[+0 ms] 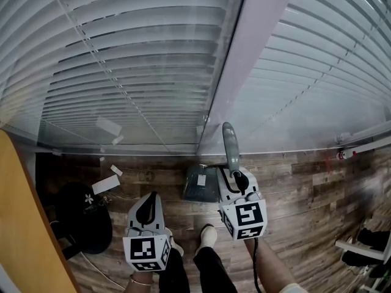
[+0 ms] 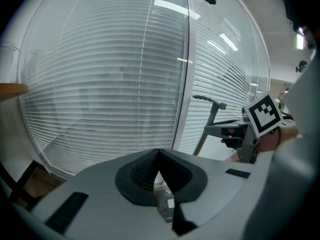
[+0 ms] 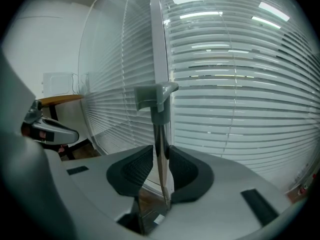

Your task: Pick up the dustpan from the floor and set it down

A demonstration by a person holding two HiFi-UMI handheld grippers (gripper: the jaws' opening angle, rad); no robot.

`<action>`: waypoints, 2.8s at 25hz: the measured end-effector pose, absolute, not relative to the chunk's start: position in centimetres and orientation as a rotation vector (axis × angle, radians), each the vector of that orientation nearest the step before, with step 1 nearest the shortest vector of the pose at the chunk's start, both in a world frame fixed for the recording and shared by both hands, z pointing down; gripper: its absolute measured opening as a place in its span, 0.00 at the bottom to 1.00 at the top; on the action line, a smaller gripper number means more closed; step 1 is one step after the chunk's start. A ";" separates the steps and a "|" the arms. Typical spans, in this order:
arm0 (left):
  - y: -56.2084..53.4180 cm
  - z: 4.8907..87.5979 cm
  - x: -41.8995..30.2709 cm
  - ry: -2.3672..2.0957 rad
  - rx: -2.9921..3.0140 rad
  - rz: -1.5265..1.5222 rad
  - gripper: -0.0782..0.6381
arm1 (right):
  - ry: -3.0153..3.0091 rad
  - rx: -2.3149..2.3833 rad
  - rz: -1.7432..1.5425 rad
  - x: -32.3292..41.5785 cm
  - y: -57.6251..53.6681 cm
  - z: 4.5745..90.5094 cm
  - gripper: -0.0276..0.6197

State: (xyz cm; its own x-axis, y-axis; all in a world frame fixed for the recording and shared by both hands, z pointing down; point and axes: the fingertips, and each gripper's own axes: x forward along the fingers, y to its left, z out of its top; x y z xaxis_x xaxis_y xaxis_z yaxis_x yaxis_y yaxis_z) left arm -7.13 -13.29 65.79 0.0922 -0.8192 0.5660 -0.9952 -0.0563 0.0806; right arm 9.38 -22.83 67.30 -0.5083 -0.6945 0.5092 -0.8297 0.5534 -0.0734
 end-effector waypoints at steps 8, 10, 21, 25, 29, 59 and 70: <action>-13.2 65.7 -6.8 -1.780 1.926 0.523 0.13 | -2.374 1.236 0.455 9.6 -22.6 67.1 0.21; -13.0 65.6 -6.7 -1.781 1.925 0.521 0.13 | -2.378 1.233 0.465 9.4 -22.4 66.9 0.23; -13.0 64.1 -5.9 -1.803 1.939 0.503 0.13 | -2.322 1.275 0.543 12.5 -20.4 67.6 0.27; -12.5 63.8 -5.3 -1.810 1.946 0.495 0.13 | -2.305 1.295 0.597 14.0 -18.3 67.7 0.27; -12.7 57.9 -4.0 -1.833 1.974 0.463 0.13 | -2.324 1.368 0.610 16.1 -17.2 61.6 0.27; -15.0 33.2 -1.3 -1.920 2.202 0.205 0.13 | -2.396 1.596 0.549 19.6 -17.5 36.6 0.10; -16.1 33.6 -1.5 -1.855 2.272 0.227 0.13 | -2.318 1.680 0.512 19.5 -17.4 36.4 0.09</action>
